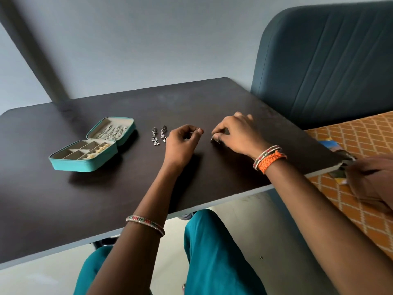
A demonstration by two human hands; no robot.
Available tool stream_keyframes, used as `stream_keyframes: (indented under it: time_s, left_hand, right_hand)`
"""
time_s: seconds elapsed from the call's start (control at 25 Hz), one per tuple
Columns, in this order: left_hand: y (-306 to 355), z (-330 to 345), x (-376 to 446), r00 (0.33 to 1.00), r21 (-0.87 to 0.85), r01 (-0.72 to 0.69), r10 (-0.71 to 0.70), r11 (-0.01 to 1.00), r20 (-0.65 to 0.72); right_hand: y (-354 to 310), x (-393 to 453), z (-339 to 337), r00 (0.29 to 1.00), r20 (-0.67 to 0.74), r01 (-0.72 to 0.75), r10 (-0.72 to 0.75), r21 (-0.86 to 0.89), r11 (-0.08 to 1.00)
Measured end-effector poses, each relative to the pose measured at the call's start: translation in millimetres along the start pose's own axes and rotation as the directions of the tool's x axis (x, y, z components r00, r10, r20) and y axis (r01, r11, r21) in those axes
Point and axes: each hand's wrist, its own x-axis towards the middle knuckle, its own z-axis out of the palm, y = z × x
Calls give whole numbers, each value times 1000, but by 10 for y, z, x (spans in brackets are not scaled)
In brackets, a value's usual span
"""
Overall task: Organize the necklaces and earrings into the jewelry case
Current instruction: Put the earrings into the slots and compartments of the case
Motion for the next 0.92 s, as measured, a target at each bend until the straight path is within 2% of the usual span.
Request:
stream_keyframes:
  time_s: [0.12,0.24,0.36,0.44,0.56,0.64,0.68,0.76,0.84,0.92]
  left_hand:
    - [42,-5,-12,999,16,20,-20,1000,30]
    - [76,0,-46,998,31,22,-24,999,65]
    - [108,-6,-76,993,-39,46,-41,998,109]
    - [134,-13,-105,990,-75,9,1,997,139]
    - [156,-12,-144,986,-132,-64,83,989,142]
    - [138,-10,-141,989,-145,-61,79,988,122]
    - [127,-12,-137,991,-148,-54,71,988,113]
    - [123,-11,-124,994,-154,-30,45,988,98]
    - [133,-8,-122,995,-160,-8,24,987,96]
    - [150,-6,-128,995,-160,4,12,987,101]
  right_hand:
    - [-31,56,0,997,78,0,4,-51,999]
    - [-33,18,-22,999,37,-16,16,-1,1000]
    - [-58,-52,-16,995,-75,-49,67,218,975]
    - [-78,-81,-6,989,-114,-50,99,367,929]
    - [-124,-94,-7,988,-116,-40,101,441,897]
    - [-107,-100,-7,994,-65,-51,92,466,883]
    - [-82,-109,-19,993,-61,-58,98,470,881]
    - [10,-131,-106,972,-152,-93,178,446,890]
    - [123,-167,-240,928,-250,-179,276,351,919]
    - [160,-232,-331,917,-244,-270,317,205,941]
